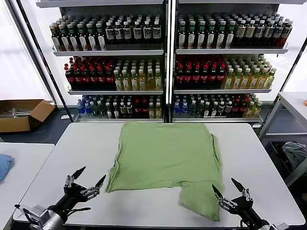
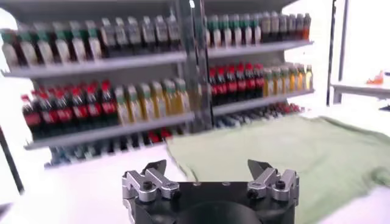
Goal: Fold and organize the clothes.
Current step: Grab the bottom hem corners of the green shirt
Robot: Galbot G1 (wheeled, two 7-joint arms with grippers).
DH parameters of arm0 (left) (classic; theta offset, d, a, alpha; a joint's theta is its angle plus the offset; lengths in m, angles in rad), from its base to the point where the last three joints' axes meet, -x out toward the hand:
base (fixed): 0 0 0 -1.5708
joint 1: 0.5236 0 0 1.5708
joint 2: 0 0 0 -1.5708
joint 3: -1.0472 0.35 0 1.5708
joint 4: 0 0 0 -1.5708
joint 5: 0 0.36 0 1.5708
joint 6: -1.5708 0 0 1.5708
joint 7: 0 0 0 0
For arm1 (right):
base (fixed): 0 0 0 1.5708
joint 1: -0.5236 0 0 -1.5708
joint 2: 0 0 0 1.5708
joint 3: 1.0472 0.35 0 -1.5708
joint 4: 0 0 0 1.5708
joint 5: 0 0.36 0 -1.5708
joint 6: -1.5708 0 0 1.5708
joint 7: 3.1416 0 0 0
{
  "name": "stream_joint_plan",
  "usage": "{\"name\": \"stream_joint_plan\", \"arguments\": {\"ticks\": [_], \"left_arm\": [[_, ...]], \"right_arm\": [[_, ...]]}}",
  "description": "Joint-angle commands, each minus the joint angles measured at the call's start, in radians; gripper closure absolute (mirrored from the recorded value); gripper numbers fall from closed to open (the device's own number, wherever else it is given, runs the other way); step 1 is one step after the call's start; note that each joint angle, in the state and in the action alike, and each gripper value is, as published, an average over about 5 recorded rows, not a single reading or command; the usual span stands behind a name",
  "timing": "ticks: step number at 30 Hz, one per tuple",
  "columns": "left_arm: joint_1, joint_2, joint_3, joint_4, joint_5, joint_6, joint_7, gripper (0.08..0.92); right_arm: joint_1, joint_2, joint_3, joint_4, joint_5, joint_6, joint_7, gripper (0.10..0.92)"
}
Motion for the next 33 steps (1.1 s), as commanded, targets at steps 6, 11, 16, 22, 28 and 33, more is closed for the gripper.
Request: {"name": "stream_joint_plan", "arguments": {"ticks": [6, 11, 16, 22, 28, 33], "left_arm": [[-0.027, 0.107, 0.128, 0.063, -0.034, 0.086, -0.102, 0.177], [-0.071, 0.015, 0.158, 0.112, -0.016, 0.102, -0.154, 0.177], [-0.104, -0.039, 0.189, 0.150, -0.022, 0.109, -0.236, 0.177], [-0.135, -0.039, 0.213, 0.168, -0.030, 0.115, -0.253, 0.177], [-0.167, -0.038, 0.232, 0.181, -0.029, 0.125, -0.258, 0.240], [-0.169, -0.036, 0.239, 0.186, -0.035, 0.122, -0.257, 0.354]], "right_arm": [[-0.062, -0.053, -0.095, 0.014, -0.022, -0.125, 0.101, 0.203], [-0.048, -0.031, -0.118, 0.001, -0.027, -0.122, 0.103, 0.284], [-0.042, -0.021, -0.129, -0.001, -0.029, -0.118, 0.112, 0.431], [-0.045, -0.003, -0.136, -0.011, -0.041, -0.103, 0.111, 0.605], [-0.066, 0.015, -0.145, -0.014, -0.069, -0.087, 0.108, 0.778], [-0.072, 0.032, -0.146, -0.009, -0.071, -0.083, 0.109, 0.900]]}}
